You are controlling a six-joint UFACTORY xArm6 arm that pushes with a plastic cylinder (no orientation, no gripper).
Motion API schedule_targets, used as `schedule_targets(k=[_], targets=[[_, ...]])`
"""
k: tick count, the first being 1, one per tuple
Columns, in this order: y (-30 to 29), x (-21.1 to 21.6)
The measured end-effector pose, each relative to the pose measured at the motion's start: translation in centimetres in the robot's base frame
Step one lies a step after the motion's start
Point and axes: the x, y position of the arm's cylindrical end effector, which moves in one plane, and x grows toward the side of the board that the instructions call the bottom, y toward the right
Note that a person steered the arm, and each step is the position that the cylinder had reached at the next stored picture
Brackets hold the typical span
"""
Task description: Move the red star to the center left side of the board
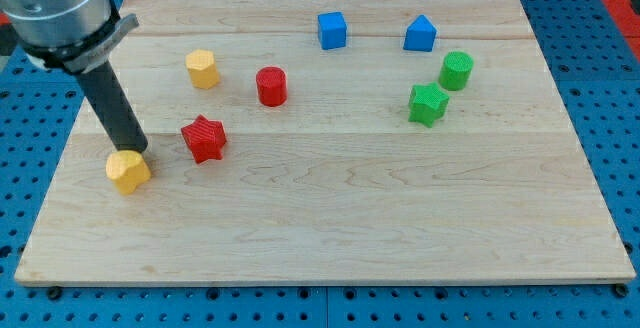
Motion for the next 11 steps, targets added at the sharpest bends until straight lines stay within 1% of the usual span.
schedule_targets(k=[1, 2, 3, 4, 5, 6, 7, 8, 9, 10, 11], targets=[[1.4, 2.9], [9.1, 3.1], [13.7, 1.7], [14.9, -2.1], [11.8, -2.1], [8.4, -1.1], [7.1, -1.8], [5.2, -3.7], [0.9, -3.6], [-2.2, -3.5], [-2.4, -6.3]])
